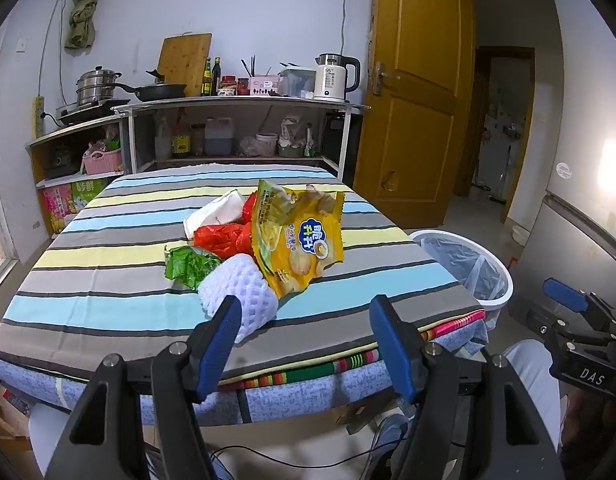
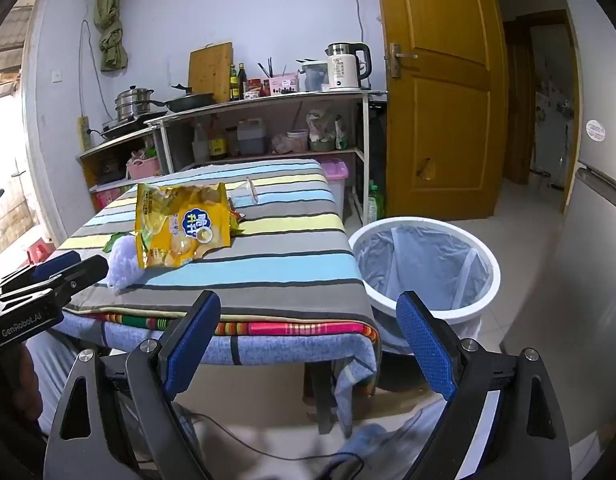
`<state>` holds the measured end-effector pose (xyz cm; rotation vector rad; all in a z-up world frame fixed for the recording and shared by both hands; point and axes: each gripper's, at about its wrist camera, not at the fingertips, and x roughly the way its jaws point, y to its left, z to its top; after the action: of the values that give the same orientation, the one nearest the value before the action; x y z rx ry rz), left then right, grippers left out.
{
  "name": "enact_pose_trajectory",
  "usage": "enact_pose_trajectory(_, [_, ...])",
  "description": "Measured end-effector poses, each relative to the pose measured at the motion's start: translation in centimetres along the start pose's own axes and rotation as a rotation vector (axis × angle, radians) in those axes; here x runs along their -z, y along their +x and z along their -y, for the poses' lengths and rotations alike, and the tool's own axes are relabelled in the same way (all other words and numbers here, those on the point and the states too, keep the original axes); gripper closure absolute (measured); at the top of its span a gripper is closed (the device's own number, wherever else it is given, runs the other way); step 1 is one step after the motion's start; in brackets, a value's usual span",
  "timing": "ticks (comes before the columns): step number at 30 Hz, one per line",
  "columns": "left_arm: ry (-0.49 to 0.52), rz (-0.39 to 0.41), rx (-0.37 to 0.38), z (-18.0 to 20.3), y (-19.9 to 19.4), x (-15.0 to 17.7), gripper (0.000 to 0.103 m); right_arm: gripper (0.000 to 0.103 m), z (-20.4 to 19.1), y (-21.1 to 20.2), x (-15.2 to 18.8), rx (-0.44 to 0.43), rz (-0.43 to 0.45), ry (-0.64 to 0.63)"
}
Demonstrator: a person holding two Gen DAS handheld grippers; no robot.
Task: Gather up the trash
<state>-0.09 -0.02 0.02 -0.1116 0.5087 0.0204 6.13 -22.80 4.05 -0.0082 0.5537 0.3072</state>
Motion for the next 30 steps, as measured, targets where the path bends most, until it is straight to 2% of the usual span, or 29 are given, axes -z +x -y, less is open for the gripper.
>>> enact_pose_trajectory(30, [-0.001,0.002,0.000,-0.08,-0.05,-0.09,0.035,0.013,0.08,0.06,-0.09,0.007,0.000,0.000])
